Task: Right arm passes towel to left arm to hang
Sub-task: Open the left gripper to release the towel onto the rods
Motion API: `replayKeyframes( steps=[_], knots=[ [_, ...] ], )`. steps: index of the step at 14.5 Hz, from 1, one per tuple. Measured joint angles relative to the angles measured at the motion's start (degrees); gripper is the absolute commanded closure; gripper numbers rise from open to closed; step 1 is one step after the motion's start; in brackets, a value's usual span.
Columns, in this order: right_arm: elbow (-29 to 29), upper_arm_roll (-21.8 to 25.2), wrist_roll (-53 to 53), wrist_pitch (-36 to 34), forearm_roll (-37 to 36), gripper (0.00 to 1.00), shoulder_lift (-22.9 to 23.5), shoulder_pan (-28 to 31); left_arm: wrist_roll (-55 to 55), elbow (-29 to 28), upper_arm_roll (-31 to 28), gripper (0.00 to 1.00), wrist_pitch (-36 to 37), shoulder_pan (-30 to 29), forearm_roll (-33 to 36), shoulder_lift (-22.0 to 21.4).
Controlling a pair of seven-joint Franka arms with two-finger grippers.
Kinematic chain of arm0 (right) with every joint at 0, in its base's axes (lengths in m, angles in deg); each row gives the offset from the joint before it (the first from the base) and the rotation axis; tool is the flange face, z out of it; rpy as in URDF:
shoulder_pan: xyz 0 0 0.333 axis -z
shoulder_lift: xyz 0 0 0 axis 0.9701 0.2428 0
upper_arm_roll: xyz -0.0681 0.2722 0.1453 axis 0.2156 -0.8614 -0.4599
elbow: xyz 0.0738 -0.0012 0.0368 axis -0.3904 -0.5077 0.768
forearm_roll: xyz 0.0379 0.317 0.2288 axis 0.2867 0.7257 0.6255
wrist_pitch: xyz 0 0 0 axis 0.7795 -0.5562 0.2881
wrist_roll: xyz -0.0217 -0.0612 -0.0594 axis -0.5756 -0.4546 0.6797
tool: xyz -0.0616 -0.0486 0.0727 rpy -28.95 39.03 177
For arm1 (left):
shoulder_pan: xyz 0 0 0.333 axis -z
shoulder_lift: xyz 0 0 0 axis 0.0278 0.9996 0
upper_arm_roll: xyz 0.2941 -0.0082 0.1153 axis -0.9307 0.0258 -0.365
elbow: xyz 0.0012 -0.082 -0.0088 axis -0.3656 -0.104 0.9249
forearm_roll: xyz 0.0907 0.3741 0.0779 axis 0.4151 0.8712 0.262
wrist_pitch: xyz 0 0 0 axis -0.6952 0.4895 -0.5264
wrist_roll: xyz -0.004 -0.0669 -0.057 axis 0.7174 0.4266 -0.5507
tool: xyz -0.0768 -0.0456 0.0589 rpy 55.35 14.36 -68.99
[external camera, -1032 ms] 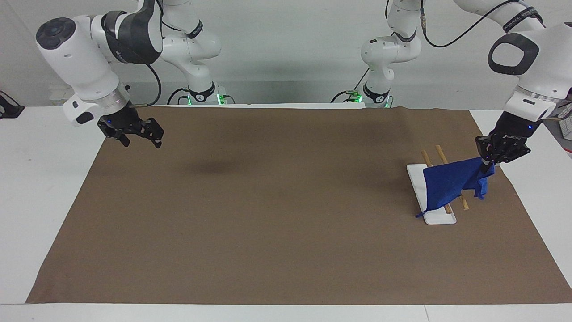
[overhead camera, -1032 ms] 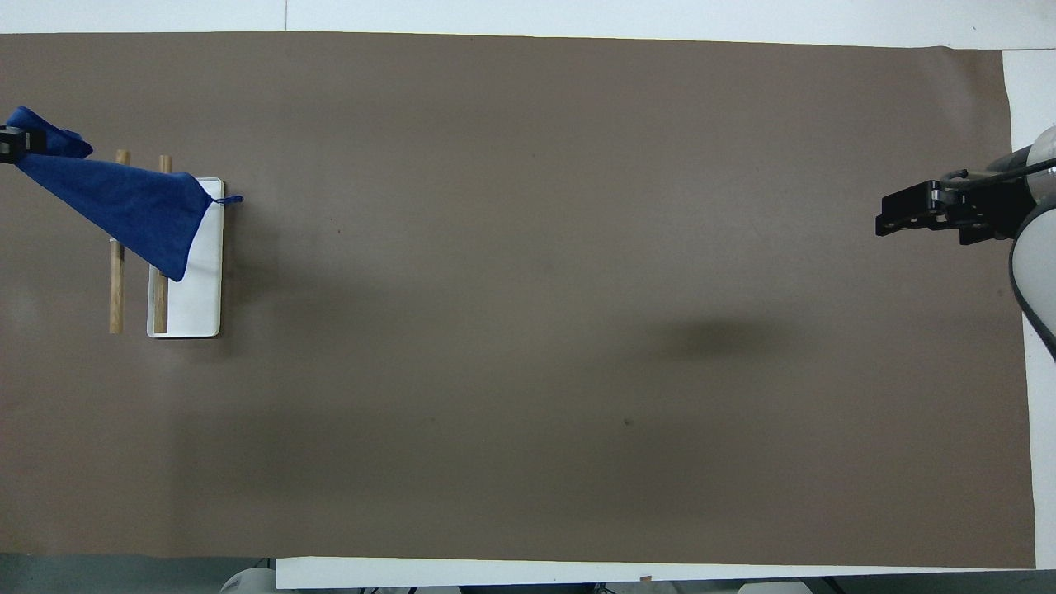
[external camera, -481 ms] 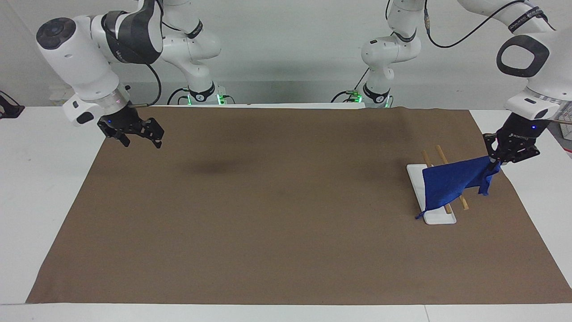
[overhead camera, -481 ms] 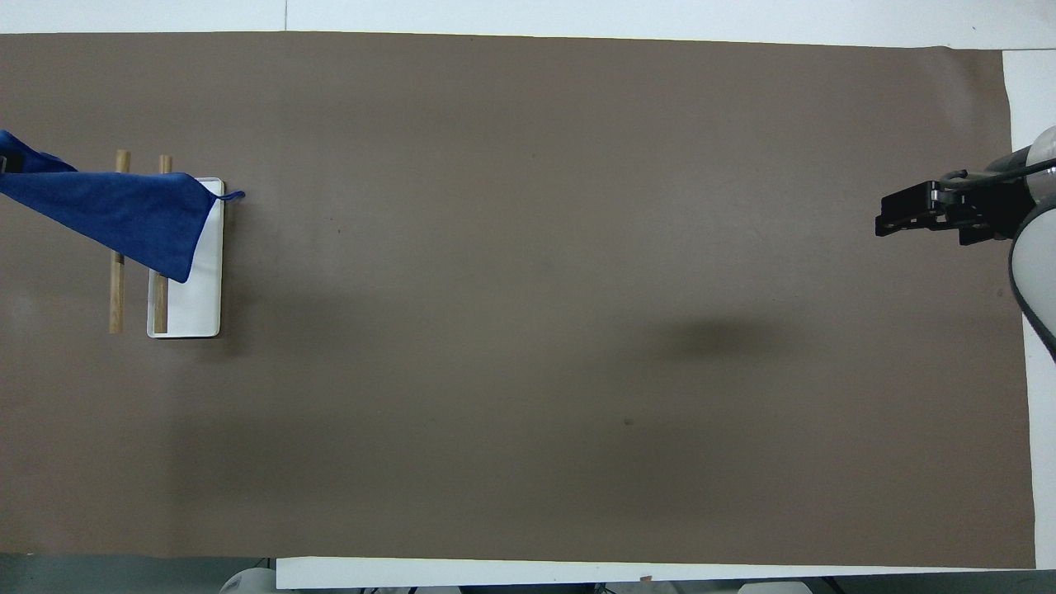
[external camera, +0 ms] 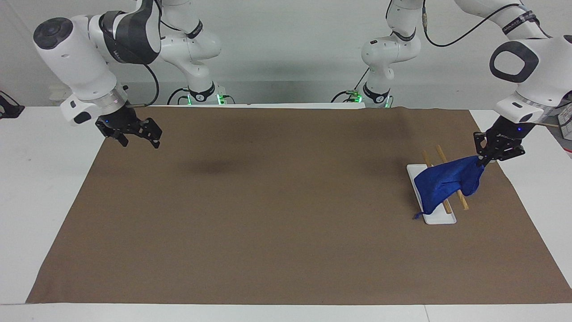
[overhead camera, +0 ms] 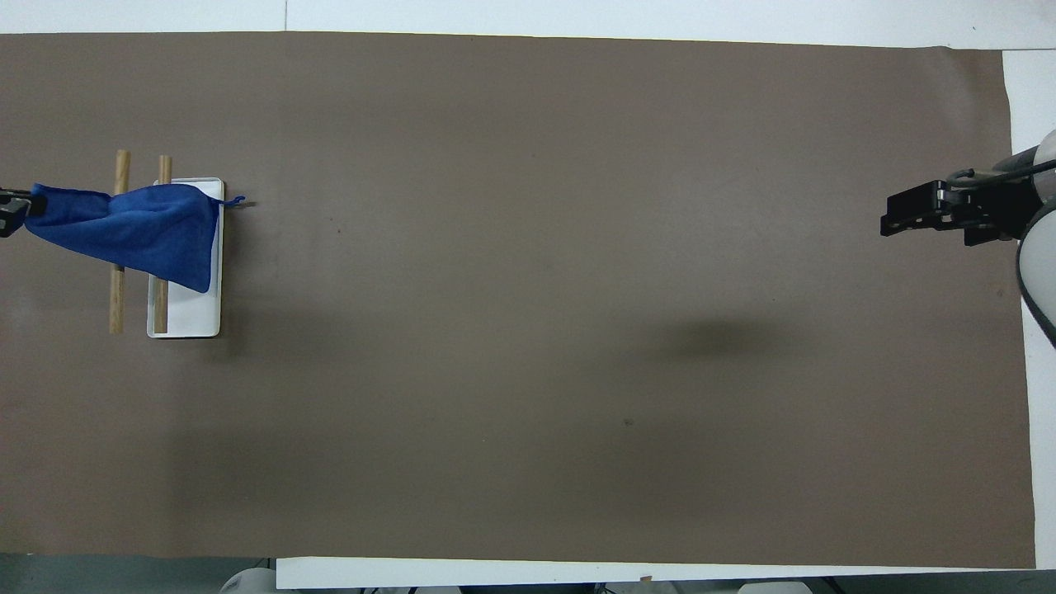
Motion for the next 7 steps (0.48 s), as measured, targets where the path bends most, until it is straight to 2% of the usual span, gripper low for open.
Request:
replayKeyframes(
  steps=[2,4,7],
  knots=[
    [0.0,0.0,0.0,0.0,0.0,0.0,0.0,-0.2,-1.0,-1.2,0.0,0.92,-0.6,-0.2,0.0,-0.7],
    [0.0,0.0,0.0,0.0,0.0,0.0,0.0,-0.2,-1.5,-1.8,-0.1,1.0,-1.4,-0.7,0.0,-0.9],
    [0.0,0.0,0.0,0.0,0.0,0.0,0.0,-0.2,-2.4,-3.0,-0.2,1.0,-1.7,-2.5,0.0,-1.0]
  ],
)
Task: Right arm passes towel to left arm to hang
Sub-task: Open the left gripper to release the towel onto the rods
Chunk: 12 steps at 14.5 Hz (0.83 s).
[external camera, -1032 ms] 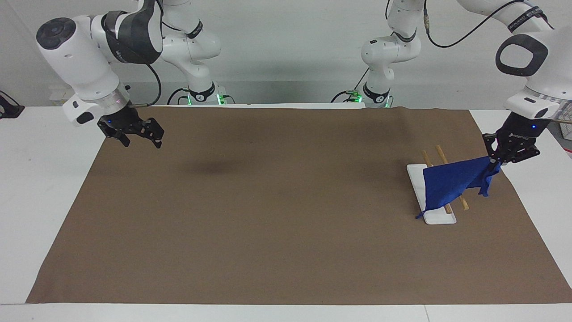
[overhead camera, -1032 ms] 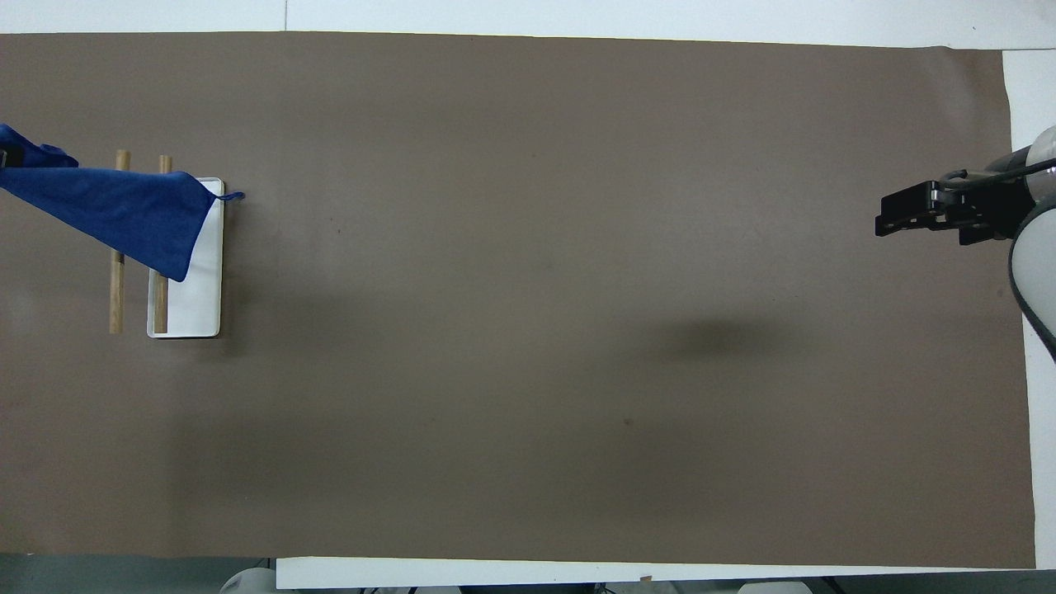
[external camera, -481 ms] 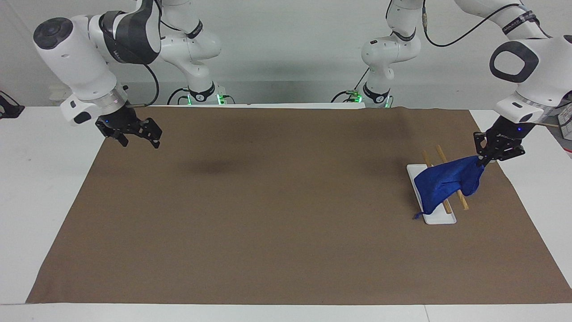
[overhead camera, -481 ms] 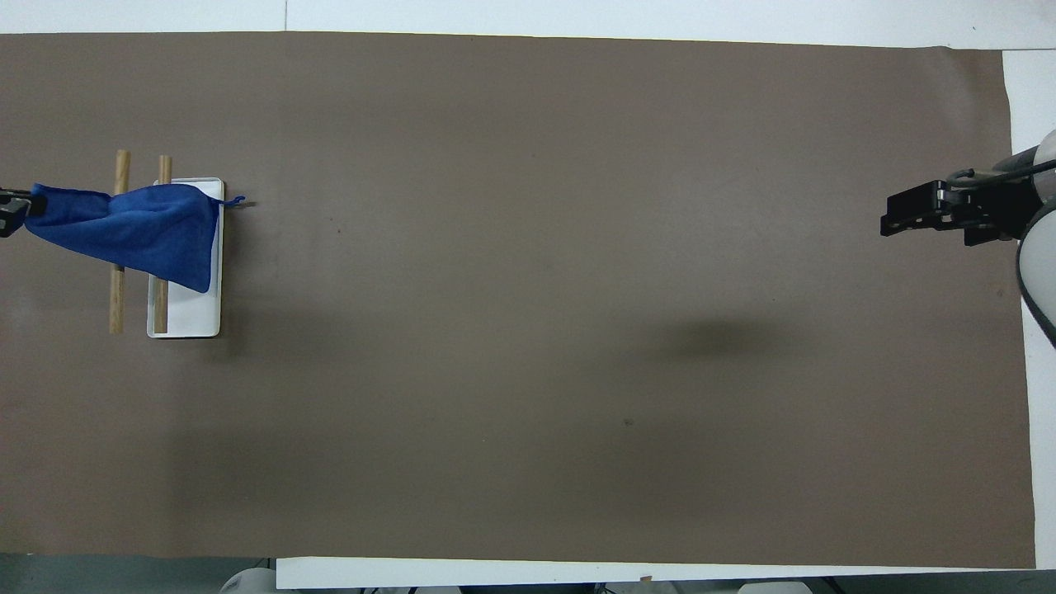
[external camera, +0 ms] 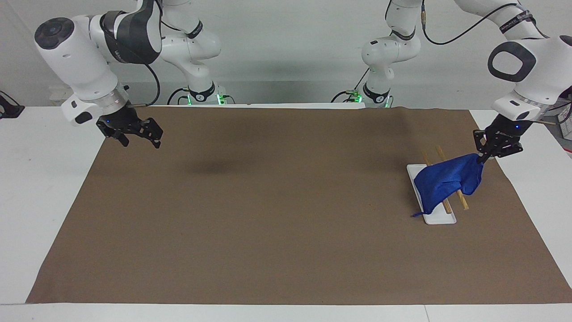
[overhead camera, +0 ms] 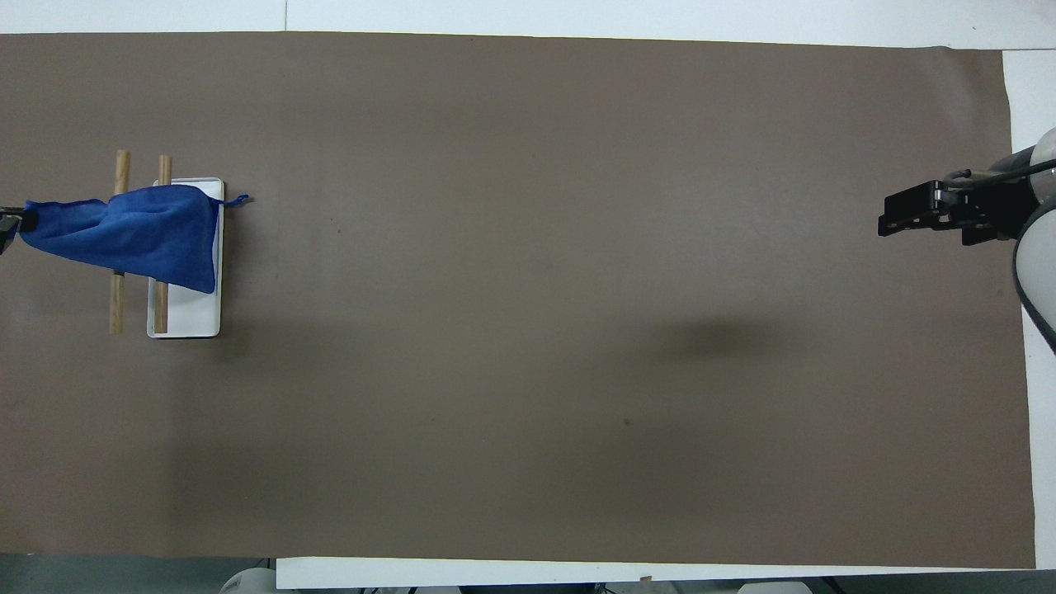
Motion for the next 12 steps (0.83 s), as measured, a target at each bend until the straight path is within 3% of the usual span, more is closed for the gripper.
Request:
replayKeyframes(
  steps=[1,2,3,4,7,12],
  knots=[
    [0.0,0.0,0.0,0.0,0.0,0.0,0.0,0.0,-0.2,-0.3,0.0,0.95,-0.1,-0.5,0.0,0.0],
    [0.0,0.0,0.0,0.0,0.0,0.0,0.0,0.0,-0.3,-0.4,0.0,0.76,-0.1,-0.8,0.0,0.0],
    [0.0,0.0,0.0,0.0,0.0,0.0,0.0,0.0,-0.3,-0.4,0.0,0.48,-0.1,-0.9,0.3,0.0],
    [0.0,0.0,0.0,0.0,0.0,0.0,0.0,0.0,-0.3,-0.3,0.0,0.0,0.0,-1.1,2.3,0.0],
    [0.0,0.0,0.0,0.0,0.0,0.0,0.0,0.0,-0.2,0.5,-0.1,0.0,0.3,-1.3,8.1,-0.2],
    [0.0,0.0,0.0,0.0,0.0,0.0,0.0,0.0,2.7,2.3,-0.3,0.0,4.3,-2.9,9.0,-1.1]
  ],
)
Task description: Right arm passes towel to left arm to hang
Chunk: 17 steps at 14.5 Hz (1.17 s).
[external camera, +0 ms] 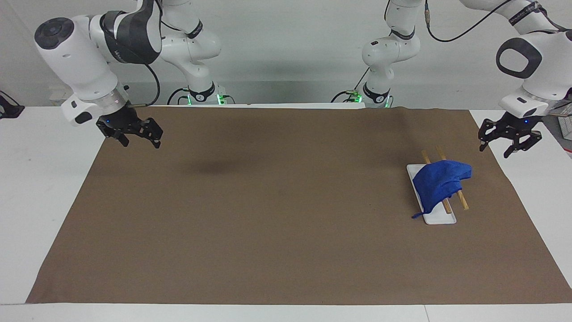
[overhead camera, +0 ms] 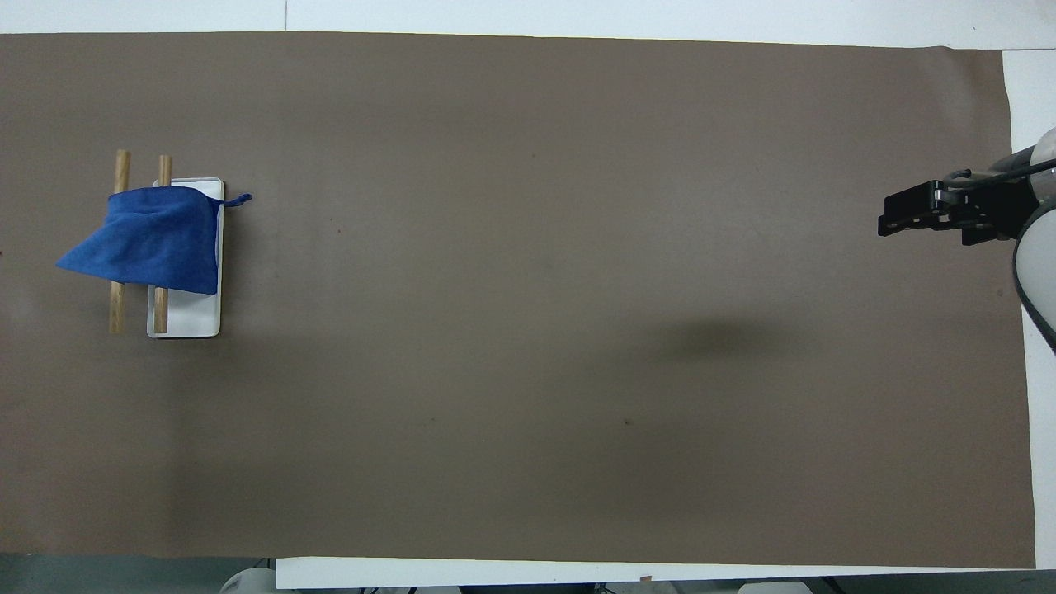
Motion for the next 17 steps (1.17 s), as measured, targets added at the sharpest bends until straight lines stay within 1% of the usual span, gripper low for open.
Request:
replayKeyframes(
  steps=[2,4,6,9,11,13,14,17],
  knots=[
    [0.0,0.0,0.0,0.0,0.0,0.0,0.0,0.0,4.5,2.1,-0.1,0.0,2.5,-0.7,0.0,0.0],
    [0.0,0.0,0.0,0.0,0.0,0.0,0.0,0.0,12.6,5.7,0.7,0.0,7.4,-0.2,0.0,0.3],
    [0.0,0.0,0.0,0.0,0.0,0.0,0.0,0.0,22.9,10.6,1.3,0.0,13.5,2.7,0.0,1.5],
    [0.0,0.0,0.0,0.0,0.0,0.0,0.0,0.0,37.9,19.5,1.7,0.0,24.9,8.6,0.0,4.9],
    [0.0,0.0,0.0,0.0,0.0,0.0,0.0,0.0,44.9,23.7,1.8,0.0,30.9,12.9,0.0,6.5],
    [0.0,0.0,0.0,0.0,0.0,0.0,0.0,0.0,48.0,25.2,1.7,0.0,35.0,15.8,0.0,6.2],
    [0.0,0.0,0.0,0.0,0.0,0.0,0.0,0.0,48.2,25.0,1.7,0.0,36.1,16.4,0.0,5.7],
    [0.0,0.0,0.0,0.0,0.0,0.0,0.0,0.0,48.2,22.3,1.3,0.0,36.4,16.5,0.0,3.4]
  ],
)
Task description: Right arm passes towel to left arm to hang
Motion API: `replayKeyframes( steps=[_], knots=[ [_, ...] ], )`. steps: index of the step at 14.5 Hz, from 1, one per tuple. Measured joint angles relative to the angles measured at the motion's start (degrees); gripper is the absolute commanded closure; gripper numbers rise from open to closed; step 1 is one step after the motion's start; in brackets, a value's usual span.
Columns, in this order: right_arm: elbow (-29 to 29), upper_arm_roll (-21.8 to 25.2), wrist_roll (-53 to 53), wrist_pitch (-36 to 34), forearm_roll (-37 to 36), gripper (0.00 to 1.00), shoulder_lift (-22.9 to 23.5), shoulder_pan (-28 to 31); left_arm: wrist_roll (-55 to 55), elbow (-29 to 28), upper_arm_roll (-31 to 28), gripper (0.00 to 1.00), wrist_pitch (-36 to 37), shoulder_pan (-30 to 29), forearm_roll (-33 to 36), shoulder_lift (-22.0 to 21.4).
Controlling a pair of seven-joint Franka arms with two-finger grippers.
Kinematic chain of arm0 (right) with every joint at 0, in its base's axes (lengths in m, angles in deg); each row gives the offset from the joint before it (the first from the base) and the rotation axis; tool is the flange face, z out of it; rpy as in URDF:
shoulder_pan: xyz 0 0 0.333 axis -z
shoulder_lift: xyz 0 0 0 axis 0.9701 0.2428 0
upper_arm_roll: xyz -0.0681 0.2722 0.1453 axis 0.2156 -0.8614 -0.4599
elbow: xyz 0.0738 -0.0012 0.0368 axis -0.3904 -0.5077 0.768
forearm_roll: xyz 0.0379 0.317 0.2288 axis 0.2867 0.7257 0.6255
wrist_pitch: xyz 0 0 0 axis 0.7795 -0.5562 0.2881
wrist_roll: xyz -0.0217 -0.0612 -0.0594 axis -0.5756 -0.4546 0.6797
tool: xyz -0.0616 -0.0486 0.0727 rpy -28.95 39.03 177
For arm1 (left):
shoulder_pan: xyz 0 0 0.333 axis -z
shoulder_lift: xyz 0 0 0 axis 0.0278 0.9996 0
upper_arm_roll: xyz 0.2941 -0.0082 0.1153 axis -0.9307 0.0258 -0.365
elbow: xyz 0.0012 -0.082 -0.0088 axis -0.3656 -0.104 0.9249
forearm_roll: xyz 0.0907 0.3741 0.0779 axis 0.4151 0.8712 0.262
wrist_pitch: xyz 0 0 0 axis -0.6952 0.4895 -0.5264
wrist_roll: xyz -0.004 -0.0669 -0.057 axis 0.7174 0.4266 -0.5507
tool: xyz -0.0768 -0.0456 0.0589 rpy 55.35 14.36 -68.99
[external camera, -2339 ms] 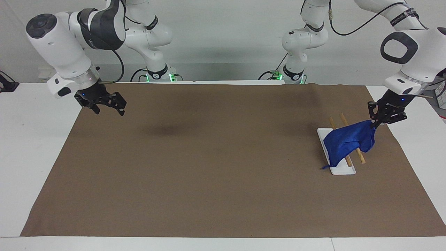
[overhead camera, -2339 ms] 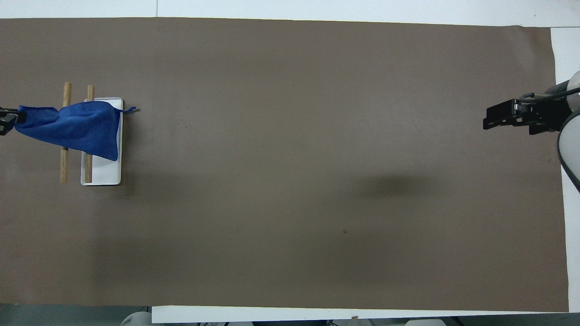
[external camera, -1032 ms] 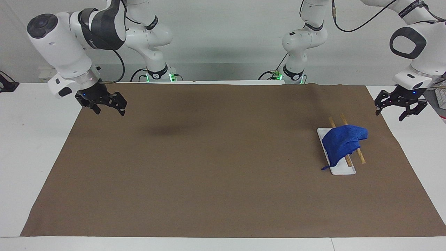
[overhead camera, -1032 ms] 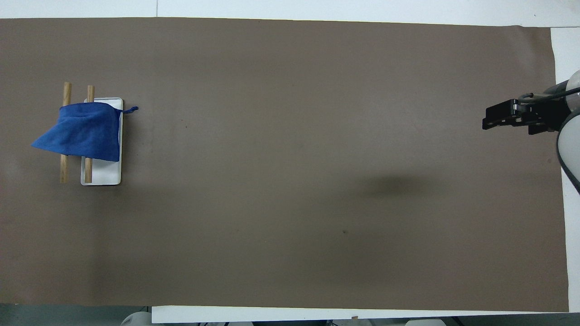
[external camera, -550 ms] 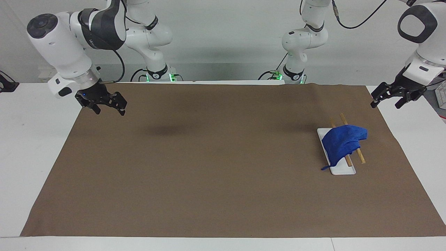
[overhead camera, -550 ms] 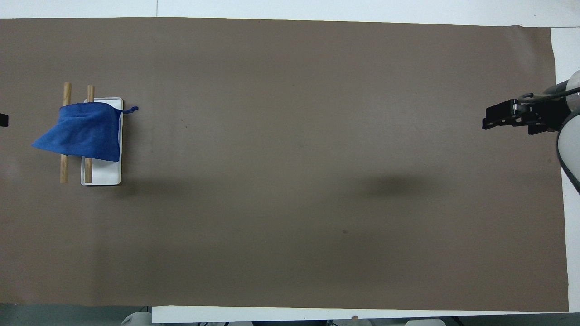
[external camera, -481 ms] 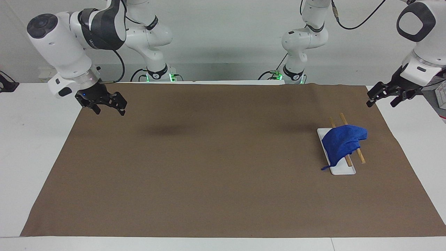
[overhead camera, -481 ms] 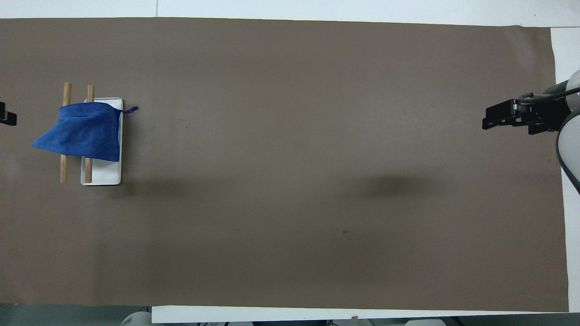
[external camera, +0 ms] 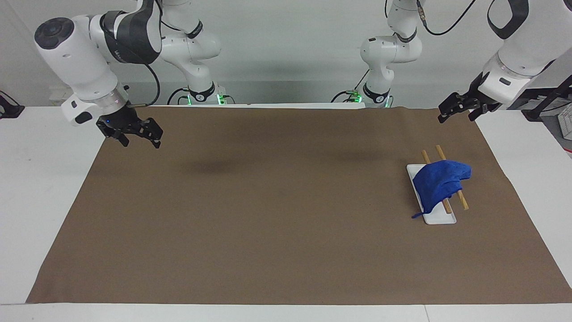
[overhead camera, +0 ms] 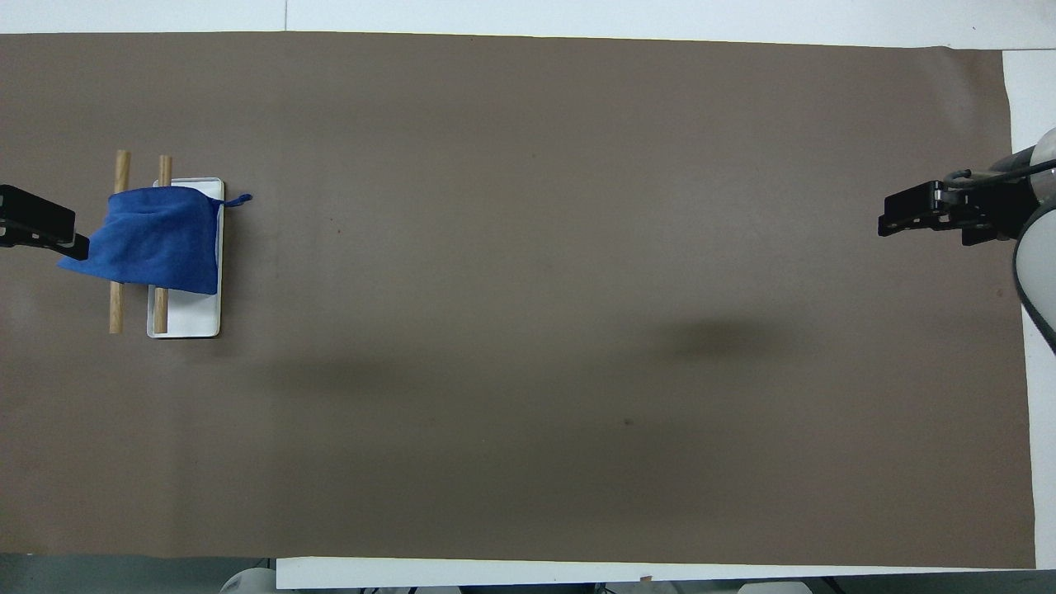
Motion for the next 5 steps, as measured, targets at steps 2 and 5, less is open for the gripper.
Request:
replayKeyframes(
  steps=[2,5],
  knots=[
    [0.0,0.0,0.0,0.0,0.0,0.0,0.0,0.0,0.0,-0.4,-0.3,0.0,0.0,0.0,0.0,-0.8],
    [0.0,0.0,0.0,0.0,0.0,0.0,0.0,0.0,0.0,-1.3,-0.3,0.0,0.0,0.0,0.0,-1.6]
  ],
)
